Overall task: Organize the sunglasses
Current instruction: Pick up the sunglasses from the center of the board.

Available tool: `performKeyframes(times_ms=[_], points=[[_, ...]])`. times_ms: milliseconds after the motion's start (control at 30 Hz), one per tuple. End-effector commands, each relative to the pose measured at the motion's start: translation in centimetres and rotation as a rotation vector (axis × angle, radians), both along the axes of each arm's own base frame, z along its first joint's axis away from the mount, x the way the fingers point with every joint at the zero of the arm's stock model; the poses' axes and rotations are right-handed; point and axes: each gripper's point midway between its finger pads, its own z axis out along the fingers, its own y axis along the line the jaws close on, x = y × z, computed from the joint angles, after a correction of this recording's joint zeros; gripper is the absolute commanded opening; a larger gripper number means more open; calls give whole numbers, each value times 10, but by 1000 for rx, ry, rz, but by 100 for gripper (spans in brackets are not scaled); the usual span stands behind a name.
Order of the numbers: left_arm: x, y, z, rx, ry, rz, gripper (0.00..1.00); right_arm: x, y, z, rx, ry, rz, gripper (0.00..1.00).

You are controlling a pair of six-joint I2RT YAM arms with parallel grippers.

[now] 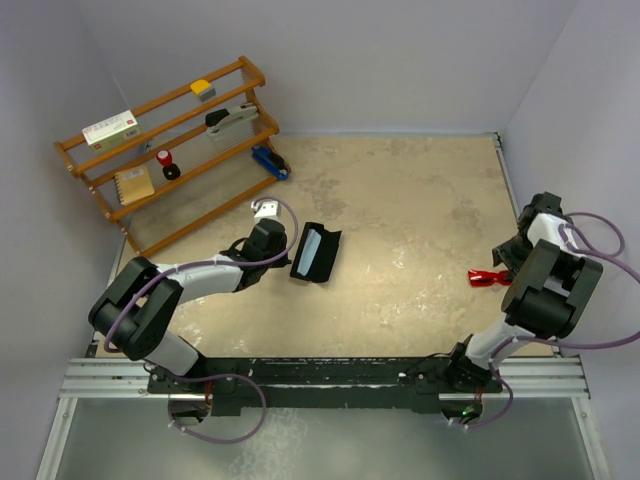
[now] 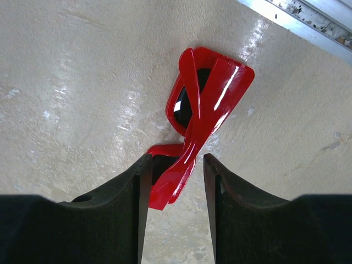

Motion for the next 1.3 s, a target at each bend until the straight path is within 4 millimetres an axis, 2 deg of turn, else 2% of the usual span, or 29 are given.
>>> performKeyframes(times_ms=[0,433,733,833,1033,1167,1267], points=[[7,-2,16,-18,-51,8,5,-1,2,-7,30,10,-21,45],[9,-4,16,-14,-51,6,6,-2,-1,-17,53,39,-31,43],[11,-6,16,-21,-52,6,6,2,-1,-15,57,19,-19,8],[11,-7,17,-26,-53,3,6,3,-3,-13,41,6,-19,0],[10,-7,20,-27,-60,4,6,8,-7,-4,2,-24,11,0],[8,-9,19,-33,-60,2,6,20,2,7,-26,-47,73,0],[9,-11,19,-41,-63,0,6,32,19,15,-59,-40,150,0]])
